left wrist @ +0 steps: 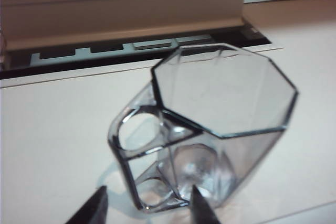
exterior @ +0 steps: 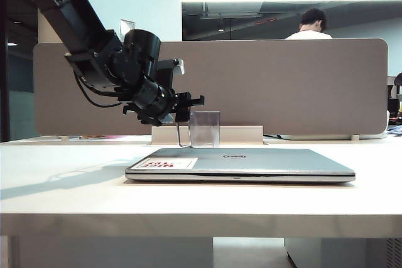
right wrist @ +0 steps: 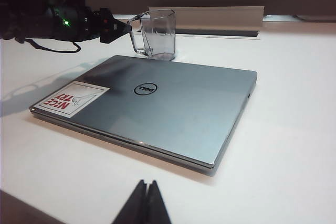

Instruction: Pick up the water cup and place it on the left side of the laptop.

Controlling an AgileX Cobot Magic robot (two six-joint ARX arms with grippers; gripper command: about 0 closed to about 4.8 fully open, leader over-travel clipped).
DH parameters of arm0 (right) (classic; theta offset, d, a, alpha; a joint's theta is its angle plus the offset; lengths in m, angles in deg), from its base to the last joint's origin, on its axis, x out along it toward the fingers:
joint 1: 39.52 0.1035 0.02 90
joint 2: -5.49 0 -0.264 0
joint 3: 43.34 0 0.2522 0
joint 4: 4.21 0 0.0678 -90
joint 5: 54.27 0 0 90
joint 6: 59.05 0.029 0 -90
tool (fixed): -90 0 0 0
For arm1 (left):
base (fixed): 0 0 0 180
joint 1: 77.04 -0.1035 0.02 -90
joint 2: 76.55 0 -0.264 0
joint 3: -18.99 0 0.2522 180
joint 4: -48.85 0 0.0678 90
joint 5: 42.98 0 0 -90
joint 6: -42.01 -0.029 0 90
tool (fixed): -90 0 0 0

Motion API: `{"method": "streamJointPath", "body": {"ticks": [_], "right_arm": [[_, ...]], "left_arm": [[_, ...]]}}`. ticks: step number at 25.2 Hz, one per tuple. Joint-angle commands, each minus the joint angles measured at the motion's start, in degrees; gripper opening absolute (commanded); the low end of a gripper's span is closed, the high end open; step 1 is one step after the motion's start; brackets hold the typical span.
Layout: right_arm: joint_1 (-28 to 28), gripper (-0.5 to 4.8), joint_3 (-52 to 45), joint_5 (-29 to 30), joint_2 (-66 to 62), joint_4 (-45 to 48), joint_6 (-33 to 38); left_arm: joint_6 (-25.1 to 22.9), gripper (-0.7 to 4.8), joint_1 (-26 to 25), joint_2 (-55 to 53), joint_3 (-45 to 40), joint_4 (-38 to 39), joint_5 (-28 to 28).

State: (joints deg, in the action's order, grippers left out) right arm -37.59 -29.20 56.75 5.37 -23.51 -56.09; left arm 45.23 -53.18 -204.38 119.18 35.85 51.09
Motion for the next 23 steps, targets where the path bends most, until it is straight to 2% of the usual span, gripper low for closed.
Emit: {"method": "streamJointPath", "body": {"ticks": [1,8,15,23], "right_arm": [[0.0,-0.05,-0.2,-0.1,0.0,0.5,0.0],[0.0,-0.05,-0.2,-0.1,0.0,-0.8,0.0],[0.0,-0.05,-0.2,-0.1,0.0,-0.7,0.0],[0.0,-0.05,-0.2,-0.1,0.0,-0.8,0.0]], "left_arm": [[-0.2,1.92,0.0,-0.9,1.5,0.6,0.5],[-1.2,1.91,-0.1,-3.3,5.4,1.0,1.3],[-0.7,1.80,-0.7,-4.8,10.3,8.5,1.2],[-1.3,1.79,-0.9,-4.8,10.3,6.9,1.1]]}}
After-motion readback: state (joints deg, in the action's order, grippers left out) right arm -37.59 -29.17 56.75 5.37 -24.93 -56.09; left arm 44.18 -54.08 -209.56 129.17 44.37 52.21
